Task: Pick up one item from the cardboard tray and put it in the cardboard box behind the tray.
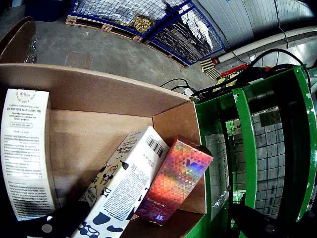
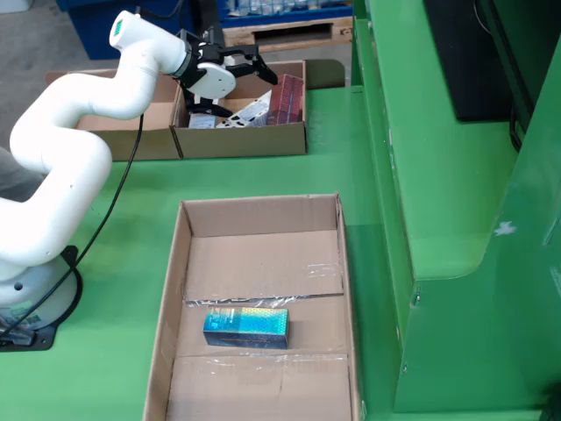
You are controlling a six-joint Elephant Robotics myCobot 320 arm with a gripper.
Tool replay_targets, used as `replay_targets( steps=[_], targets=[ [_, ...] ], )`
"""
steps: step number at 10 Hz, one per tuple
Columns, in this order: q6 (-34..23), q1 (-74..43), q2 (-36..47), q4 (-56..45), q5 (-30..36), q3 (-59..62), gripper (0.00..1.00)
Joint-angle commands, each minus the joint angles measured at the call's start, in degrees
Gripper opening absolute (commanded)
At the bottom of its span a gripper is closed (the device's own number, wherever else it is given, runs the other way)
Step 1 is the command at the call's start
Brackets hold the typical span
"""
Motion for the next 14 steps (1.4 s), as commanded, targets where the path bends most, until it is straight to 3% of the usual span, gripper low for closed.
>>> replay_targets(
  steps=[1, 9, 10, 13, 14],
  targets=[
    [-0.04, 0.10, 1.68, 0.60, -0.56, 1.23, 1.00],
    [-0.03, 0.07, 2.96, 0.60, -0.55, 1.23, 1.00],
    [-12.09, 0.13, 4.34, 0.60, -0.56, 1.23, 1.00],
    [-14.38, -0.05, 6.28, 0.60, -0.57, 1.23, 1.00],
    [-18.51, 0.09, 10.80, 0.60, -0.57, 1.23, 1.00]
  ],
)
